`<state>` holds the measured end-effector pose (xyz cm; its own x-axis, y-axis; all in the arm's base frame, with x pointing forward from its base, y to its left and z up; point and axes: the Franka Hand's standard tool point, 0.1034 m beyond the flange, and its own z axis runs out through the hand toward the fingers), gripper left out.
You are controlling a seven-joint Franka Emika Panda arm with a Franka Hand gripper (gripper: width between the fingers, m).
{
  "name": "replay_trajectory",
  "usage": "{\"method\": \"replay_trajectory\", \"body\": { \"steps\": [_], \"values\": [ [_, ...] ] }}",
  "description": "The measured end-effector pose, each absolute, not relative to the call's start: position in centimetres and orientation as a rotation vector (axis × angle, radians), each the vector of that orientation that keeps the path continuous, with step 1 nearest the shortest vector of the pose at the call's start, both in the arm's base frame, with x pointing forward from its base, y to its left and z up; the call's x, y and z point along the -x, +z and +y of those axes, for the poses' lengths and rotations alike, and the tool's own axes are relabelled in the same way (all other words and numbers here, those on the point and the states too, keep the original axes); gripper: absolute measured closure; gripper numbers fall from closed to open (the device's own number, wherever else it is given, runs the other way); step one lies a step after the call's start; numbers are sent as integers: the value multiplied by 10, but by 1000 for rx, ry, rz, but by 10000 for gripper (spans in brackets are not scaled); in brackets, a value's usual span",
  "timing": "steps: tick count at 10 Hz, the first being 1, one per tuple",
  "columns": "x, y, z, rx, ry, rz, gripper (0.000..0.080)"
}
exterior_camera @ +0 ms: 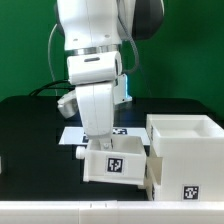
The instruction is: Assemble drawer
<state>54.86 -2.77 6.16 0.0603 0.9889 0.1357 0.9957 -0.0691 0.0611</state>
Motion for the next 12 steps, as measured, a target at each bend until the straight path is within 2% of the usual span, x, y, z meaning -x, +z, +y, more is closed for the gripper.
{"method": "replay_trajectory", "body": {
  "steps": [4,10,12],
  "values": [
    [-547,59,-28,2244,-212,-2109,761],
    [-558,76,-17,2217,-103,-2090,761],
    [-556,74,-11,2206,-98,-2097,761]
  ]
}}
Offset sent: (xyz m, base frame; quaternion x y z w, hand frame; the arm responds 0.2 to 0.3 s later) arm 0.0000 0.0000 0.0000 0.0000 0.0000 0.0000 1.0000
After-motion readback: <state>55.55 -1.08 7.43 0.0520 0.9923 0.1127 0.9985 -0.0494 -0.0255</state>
